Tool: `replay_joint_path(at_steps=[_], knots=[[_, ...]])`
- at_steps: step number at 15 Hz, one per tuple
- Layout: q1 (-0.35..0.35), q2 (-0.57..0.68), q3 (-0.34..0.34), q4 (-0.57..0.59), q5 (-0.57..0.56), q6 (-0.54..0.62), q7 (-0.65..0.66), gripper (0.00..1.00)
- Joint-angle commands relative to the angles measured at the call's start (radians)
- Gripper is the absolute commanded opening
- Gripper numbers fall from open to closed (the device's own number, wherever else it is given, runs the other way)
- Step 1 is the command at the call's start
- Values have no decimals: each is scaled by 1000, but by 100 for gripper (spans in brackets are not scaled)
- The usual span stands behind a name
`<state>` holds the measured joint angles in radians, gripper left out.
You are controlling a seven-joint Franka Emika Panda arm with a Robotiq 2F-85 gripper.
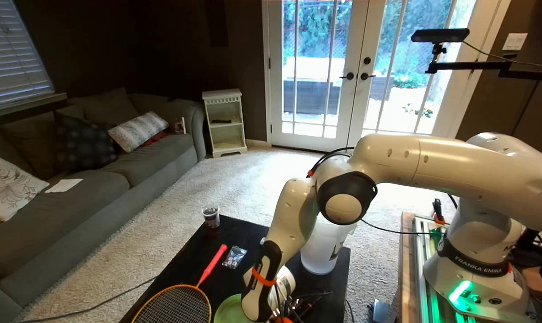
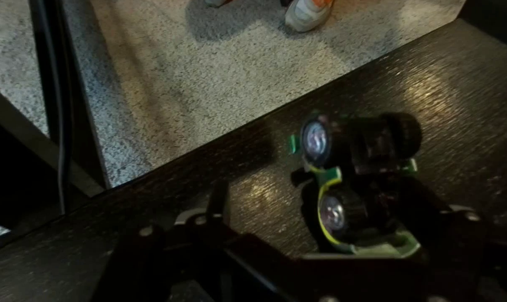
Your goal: Flip the toy car
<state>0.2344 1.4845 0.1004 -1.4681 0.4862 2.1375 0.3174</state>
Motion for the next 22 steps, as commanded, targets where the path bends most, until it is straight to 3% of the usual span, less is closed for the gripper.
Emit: replay_joint_path(at_steps=[1,12,22], knots=[[45,4,-36,33,-89,-5,117,100],[73,19,-74,60,-198,-54,254,100],[26,-8,-35,22,-154,-1,247,100]])
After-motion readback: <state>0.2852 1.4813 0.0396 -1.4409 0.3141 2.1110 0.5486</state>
